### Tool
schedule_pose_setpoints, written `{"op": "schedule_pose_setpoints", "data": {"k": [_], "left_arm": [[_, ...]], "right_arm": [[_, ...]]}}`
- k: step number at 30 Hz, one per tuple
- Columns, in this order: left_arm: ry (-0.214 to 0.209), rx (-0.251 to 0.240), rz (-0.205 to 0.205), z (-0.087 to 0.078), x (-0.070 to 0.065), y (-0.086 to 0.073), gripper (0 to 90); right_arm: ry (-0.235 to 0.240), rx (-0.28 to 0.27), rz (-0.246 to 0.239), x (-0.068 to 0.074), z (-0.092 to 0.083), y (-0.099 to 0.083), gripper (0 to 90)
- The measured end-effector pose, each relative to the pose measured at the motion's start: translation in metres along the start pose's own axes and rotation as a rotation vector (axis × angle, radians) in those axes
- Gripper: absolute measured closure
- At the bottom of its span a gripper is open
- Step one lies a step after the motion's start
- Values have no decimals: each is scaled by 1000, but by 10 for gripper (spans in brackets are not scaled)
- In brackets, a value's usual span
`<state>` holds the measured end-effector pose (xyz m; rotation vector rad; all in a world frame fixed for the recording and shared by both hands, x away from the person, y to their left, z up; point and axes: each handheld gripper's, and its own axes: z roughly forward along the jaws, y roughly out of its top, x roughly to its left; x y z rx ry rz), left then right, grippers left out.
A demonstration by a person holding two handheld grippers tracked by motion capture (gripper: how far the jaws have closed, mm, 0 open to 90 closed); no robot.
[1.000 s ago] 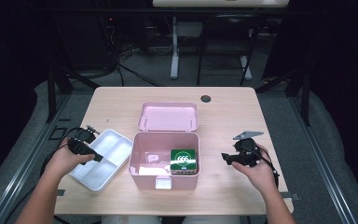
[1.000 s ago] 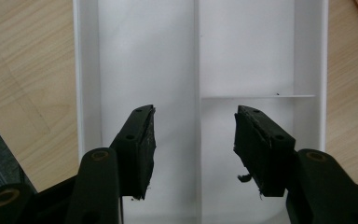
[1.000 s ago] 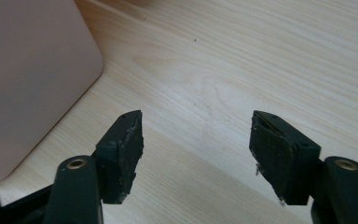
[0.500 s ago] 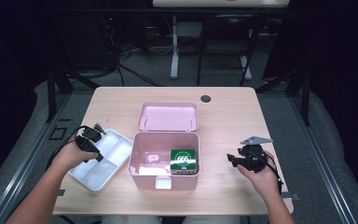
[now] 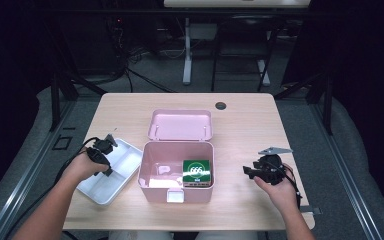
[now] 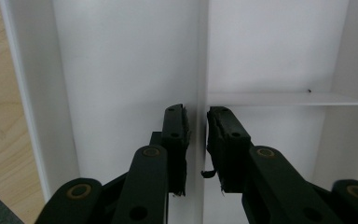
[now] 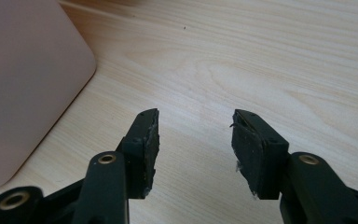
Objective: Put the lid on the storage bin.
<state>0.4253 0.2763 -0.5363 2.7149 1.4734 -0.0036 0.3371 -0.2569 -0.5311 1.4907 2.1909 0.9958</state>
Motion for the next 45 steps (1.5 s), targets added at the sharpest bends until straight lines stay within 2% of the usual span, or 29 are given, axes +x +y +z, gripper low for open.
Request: {"op": "schedule_pose_setpoints", "data": {"k": [10, 20, 27, 33, 34, 36, 40, 43, 45], "left_arm": [[8, 32, 3, 7, -4, 6, 872], [17, 51, -2, 4, -2, 6, 889], [20, 29, 6, -14, 1, 3, 890], [29, -18, 40, -44, 1, -1, 890], [29, -18, 40, -44, 1, -1, 890], [41, -29, 64, -55, 0, -3, 890], [99, -62, 114, -73, -7, -9, 890], [106, -64, 134, -80, -10, -10, 890], [131, -72, 173, -93, -17, -13, 890]], "right_arm": [[13, 11, 17, -2, 5, -3, 505], [15, 11, 27, -4, 6, -4, 499], [18, 11, 39, -6, 6, -5, 495], [17, 12, 39, -6, 7, -5, 494], [16, 12, 39, -6, 7, -5, 494], [16, 14, 42, -7, 7, -6, 494], [15, 13, 46, -8, 8, -6, 492], [15, 14, 46, -8, 8, -6, 492], [14, 14, 46, -8, 9, -6, 491]]}}
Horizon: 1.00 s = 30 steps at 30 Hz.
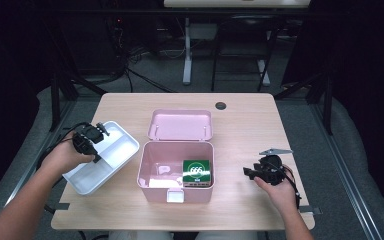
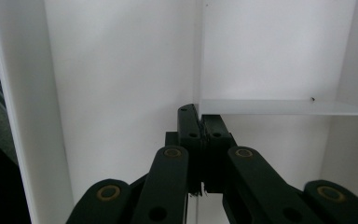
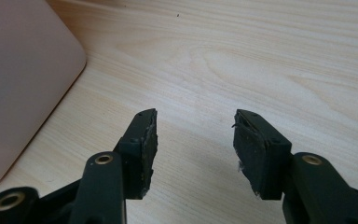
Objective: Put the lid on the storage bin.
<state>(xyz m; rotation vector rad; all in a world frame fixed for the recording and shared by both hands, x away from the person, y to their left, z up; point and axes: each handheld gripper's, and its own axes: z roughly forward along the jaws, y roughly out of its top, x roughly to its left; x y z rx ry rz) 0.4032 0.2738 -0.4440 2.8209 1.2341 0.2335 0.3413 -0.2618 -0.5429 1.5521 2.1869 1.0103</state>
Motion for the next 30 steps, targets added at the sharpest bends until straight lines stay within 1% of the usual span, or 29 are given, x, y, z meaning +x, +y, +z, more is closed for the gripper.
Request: {"op": "schedule_pose_setpoints", "data": {"k": [2, 3, 4, 5, 7, 9, 10, 11, 13, 15, 17, 20, 21, 23, 24, 27, 29, 30], "left_arm": [[13, -2, 27, -6, -3, 0, 890], [16, -7, 49, -10, -6, 0, 890], [16, -7, 49, -10, -6, 0, 890], [24, -13, 62, -15, -8, 0, 890], [44, -17, 99, -23, -12, 1, 890], [56, -23, 122, -29, -14, 1, 890], [56, -23, 122, -29, -14, 1, 890], [59, -30, 135, -32, -15, 1, 890], [82, -36, 158, -37, -17, 1, 890], [89, -38, 177, -41, -18, 1, 890], [80, -53, 198, -46, -19, 1, 890], [94, -54, 248, -53, -23, 3, 890], [99, -55, 255, -54, -24, 4, 890], [104, -56, 280, -59, -28, 7, 890], [99, -58, 286, -60, -29, 8, 890], [90, -64, 335, -65, -38, 16, 890], [89, -62, 368, -68, -45, 22, 890], [89, -62, 368, -68, -45, 22, 890]], "right_arm": [[-1, 4, 1, 0, 0, 0, 491], [-1, 3, -2, 0, 1, 0, 491], [-1, 3, -2, 0, 1, 0, 491], [0, 2, -2, 1, 1, 0, 491], [1, 3, -2, 1, 1, 0, 491], [2, 2, -1, 1, 2, 0, 489], [1, 4, -4, 1, 3, 0, 488], [0, 8, -1, 1, 2, 0, 486], [-1, 8, 1, 0, 2, -1, 485], [-4, 8, -4, -1, 2, -1, 483], [-5, 7, 2, -1, 3, -1, 481], [-6, 13, 1, -1, 3, -1, 479], [-5, 14, 3, -1, 3, -1, 478], [-6, 17, 3, 0, 4, -1, 477], [-5, 20, -2, 0, 4, -1, 477], [-4, 12, -4, 1, 5, -1, 476], [-7, 24, -5, 1, 5, -1, 476], [-5, 21, -6, 1, 5, -1, 475]]}}
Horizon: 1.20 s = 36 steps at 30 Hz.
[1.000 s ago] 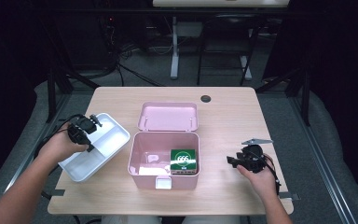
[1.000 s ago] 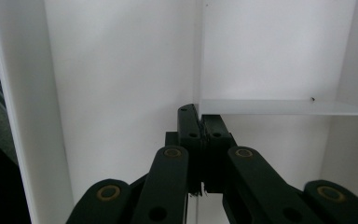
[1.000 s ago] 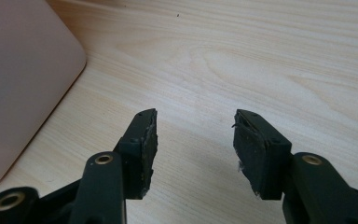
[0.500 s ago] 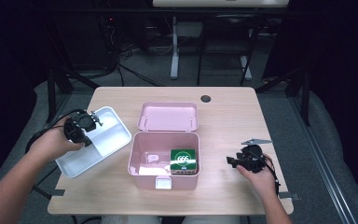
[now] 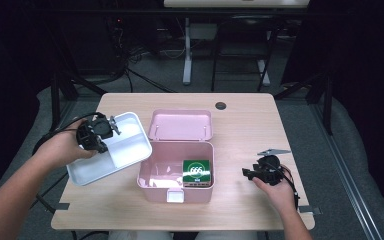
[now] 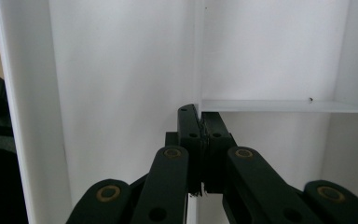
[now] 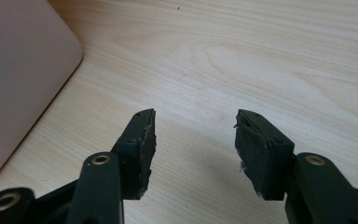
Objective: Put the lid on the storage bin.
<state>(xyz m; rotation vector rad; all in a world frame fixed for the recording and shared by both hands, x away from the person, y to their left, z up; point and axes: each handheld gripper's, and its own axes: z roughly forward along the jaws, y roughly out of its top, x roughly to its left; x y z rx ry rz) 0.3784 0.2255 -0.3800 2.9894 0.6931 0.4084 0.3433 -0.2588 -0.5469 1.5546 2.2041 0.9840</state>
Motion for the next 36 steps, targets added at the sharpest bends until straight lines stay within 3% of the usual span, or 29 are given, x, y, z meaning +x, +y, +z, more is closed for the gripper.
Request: {"op": "schedule_pose_setpoints", "data": {"k": [6, 7, 8, 11, 28, 30, 36], "left_arm": [[-14, -11, 117, -1, -16, 35, 890], [-14, -11, 117, -1, -16, 35, 891], [-21, -16, 147, 0, -21, 46, 891], [-23, -35, 185, 2, -28, 60, 891], [-63, -82, 333, 8, -65, 119, 891], [-47, -82, 360, 10, -69, 123, 891], [-71, -114, 380, 12, -78, 134, 891]], "right_arm": [[2, 11, -3, 1, 0, 0, 473], [2, 11, -3, 1, 0, 0, 473], [2, 13, -4, 1, 1, 0, 473], [2, 10, -10, 0, 1, 0, 473], [8, 13, -4, -2, 3, 0, 469], [11, 14, -6, -2, 4, 0, 469], [12, 11, 4, -4, 3, -1, 468]]}}
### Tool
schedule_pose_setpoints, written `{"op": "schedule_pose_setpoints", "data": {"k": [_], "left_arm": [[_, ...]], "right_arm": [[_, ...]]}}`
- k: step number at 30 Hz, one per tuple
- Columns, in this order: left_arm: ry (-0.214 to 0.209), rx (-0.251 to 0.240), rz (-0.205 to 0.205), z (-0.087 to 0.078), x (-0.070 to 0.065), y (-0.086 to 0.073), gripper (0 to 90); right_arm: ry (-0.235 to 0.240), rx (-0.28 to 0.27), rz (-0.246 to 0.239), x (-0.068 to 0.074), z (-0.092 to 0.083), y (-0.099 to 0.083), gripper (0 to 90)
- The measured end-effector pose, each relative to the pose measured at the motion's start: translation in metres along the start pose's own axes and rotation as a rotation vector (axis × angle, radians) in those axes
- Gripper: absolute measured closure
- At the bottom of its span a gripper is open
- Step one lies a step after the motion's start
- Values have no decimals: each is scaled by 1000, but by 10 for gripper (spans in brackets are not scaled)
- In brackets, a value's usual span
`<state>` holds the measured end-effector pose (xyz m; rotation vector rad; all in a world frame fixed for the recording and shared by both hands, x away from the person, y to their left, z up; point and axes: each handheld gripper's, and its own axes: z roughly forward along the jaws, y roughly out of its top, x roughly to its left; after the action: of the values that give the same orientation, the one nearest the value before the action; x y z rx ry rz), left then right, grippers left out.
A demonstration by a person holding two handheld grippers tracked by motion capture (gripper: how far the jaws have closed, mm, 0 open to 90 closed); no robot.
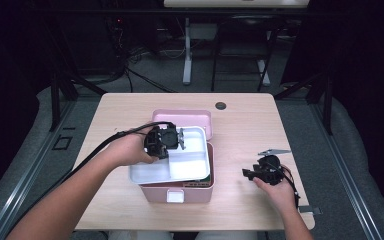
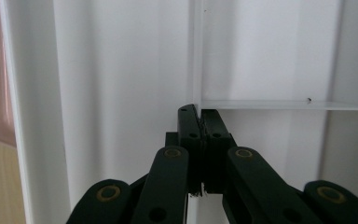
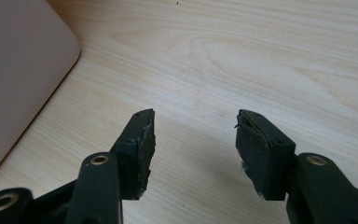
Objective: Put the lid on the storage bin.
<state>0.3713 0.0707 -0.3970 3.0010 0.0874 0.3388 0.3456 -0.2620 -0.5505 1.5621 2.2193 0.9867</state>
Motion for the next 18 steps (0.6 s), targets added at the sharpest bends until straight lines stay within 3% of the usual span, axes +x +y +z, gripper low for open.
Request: {"op": "schedule_pose_setpoints", "data": {"k": [10, 18], "left_arm": [[-24, -6, 71, 11, -8, 10, 891], [-13, -10, 75, 18, -10, 12, 887]], "right_arm": [[4, 1, 4, -1, 2, -1, 467], [5, 10, 0, -1, 2, -1, 467]]}}
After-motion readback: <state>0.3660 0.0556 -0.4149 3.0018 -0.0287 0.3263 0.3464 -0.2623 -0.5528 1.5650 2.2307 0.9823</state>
